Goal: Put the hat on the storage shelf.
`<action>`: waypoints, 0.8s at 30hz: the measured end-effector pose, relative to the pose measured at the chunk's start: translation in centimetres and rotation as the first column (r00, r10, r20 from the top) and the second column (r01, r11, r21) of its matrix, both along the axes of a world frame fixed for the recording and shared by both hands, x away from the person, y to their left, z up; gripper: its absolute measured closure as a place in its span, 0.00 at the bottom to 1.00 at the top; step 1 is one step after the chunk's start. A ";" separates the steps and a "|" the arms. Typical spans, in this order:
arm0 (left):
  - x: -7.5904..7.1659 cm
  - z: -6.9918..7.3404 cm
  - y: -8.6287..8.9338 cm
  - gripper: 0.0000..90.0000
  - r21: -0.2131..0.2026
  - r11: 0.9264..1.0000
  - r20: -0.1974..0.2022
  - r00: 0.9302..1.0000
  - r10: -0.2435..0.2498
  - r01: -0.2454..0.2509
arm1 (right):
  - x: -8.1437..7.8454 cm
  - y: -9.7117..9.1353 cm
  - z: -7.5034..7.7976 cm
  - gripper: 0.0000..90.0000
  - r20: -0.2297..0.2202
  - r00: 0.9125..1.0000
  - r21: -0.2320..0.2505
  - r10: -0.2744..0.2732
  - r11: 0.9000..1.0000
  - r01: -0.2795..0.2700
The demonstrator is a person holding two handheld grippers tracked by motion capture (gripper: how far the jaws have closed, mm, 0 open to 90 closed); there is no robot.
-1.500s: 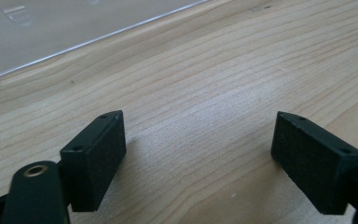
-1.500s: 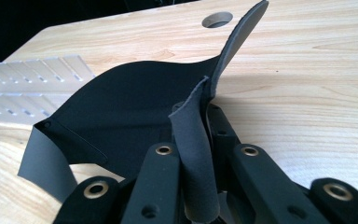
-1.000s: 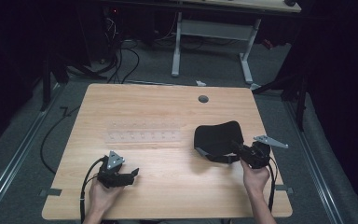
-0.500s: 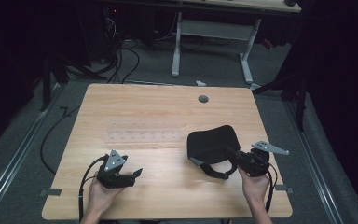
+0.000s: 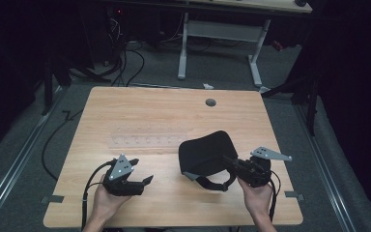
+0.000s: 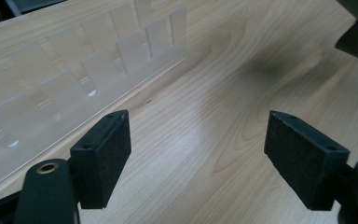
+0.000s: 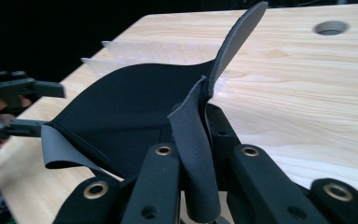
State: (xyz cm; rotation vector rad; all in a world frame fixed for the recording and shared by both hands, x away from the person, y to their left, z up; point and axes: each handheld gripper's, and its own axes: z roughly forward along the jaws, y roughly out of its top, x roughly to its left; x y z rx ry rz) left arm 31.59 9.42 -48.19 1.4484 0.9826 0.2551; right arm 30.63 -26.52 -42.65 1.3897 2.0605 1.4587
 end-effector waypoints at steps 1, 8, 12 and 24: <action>-0.1 0.0 -0.2 0.26 -0.004 1.000 -0.001 1.000 -0.006 0.006 | 0.0 0.3 0.0 0.94 -0.001 1.000 0.002 0.007 1.000 -0.007; -0.6 -0.2 -1.0 0.25 0.016 0.999 0.000 0.999 -0.039 0.039 | 0.0 2.4 -0.3 0.95 -0.020 0.997 -0.006 0.075 0.997 -0.076; -0.7 -0.1 -1.2 0.25 0.008 0.999 0.007 0.999 -0.046 0.046 | 0.0 3.2 -0.3 0.94 -0.024 0.995 -0.009 0.095 0.995 -0.095; -1.7 0.2 -2.0 0.24 0.021 0.996 0.043 0.995 -0.089 0.088 | 0.5 5.5 -0.9 0.94 -0.070 0.985 -0.014 0.155 0.988 -0.156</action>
